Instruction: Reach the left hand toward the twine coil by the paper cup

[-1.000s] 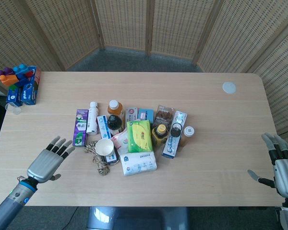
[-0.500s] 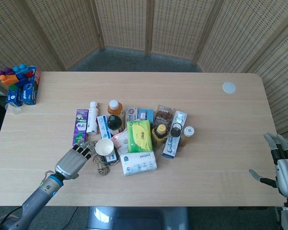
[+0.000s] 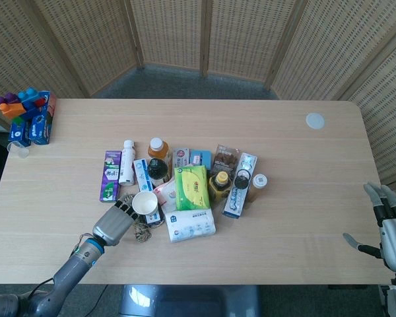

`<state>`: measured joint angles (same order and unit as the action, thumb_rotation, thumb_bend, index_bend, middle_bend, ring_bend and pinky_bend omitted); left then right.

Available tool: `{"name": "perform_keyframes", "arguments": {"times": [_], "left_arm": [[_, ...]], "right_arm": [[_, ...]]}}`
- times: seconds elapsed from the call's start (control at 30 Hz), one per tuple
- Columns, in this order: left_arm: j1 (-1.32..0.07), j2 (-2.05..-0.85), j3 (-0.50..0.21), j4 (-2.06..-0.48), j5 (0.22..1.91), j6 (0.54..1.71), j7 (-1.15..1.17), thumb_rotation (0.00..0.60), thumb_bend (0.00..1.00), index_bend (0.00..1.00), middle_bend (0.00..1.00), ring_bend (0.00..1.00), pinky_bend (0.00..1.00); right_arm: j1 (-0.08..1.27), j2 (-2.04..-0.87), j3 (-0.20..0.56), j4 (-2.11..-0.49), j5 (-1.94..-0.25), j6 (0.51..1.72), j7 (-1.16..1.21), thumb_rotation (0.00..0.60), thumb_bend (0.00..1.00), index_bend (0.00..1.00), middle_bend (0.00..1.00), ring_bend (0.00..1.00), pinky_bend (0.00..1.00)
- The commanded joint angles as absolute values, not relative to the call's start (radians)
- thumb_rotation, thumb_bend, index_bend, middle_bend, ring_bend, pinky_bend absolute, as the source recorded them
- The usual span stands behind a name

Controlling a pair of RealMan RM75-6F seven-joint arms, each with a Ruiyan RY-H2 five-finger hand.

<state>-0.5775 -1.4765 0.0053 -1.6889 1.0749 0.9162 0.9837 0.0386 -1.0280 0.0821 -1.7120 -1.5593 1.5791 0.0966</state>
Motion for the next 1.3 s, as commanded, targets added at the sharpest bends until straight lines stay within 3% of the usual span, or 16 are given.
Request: {"name": "perform_keyframes", "arguments": {"times": [0.03,0.2,0.3,0.5,0.6,0.97,1.3], "left_arm": [[-0.596,-1.504,0.012,-1.672,1.049,0.924,1.003,0.6,0.0,0.15,0.0,0.0,0.0],[-0.611,-1.542,0.022,-1.646,1.036,0.948,1.013,0.6,0.0,0.16,0.0,0.0,0.01],[-0.613,-1.561,0.028,-1.621,1.052,0.966,0.998,0.6,0.0,0.2,0.05,0.07,0.12],[-0.612,-1.592,0.036,-1.582,1.092,1.002,0.96,0.6,0.0,0.47,0.38,0.4,0.47],[-0.608,-1.604,0.046,-1.561,1.116,1.019,0.951,0.6,0.0,0.57,0.48,0.49,0.56],[-0.598,-1.548,0.049,-1.624,1.144,1.072,0.925,0.6,0.0,0.64,0.56,0.58,0.63],[-0.576,-1.327,0.045,-1.866,1.218,1.169,0.895,0.6,0.0,0.64,0.56,0.58,0.63]], "right_arm": [[0.039,-1.028,0.082,-1.712,-1.559,1.579,0.097,0.6,0.0,0.0,0.0,0.0,0.0],[0.039,-1.027,0.082,-1.711,-1.56,1.579,0.102,0.6,0.0,0.0,0.0,0.0,0.0],[0.038,-1.026,0.082,-1.711,-1.561,1.58,0.105,0.6,0.0,0.0,0.0,0.0,0.0],[0.038,-1.026,0.082,-1.711,-1.563,1.581,0.106,0.6,0.0,0.0,0.0,0.0,0.0],[0.038,-1.026,0.081,-1.711,-1.564,1.581,0.104,0.6,0.0,0.0,0.0,0.0,0.0],[0.037,-1.025,0.081,-1.712,-1.567,1.584,0.105,0.6,0.0,0.0,0.0,0.0,0.0],[0.036,-1.025,0.079,-1.717,-1.573,1.586,0.098,0.6,0.0,0.0,0.0,0.0,0.0]]}}
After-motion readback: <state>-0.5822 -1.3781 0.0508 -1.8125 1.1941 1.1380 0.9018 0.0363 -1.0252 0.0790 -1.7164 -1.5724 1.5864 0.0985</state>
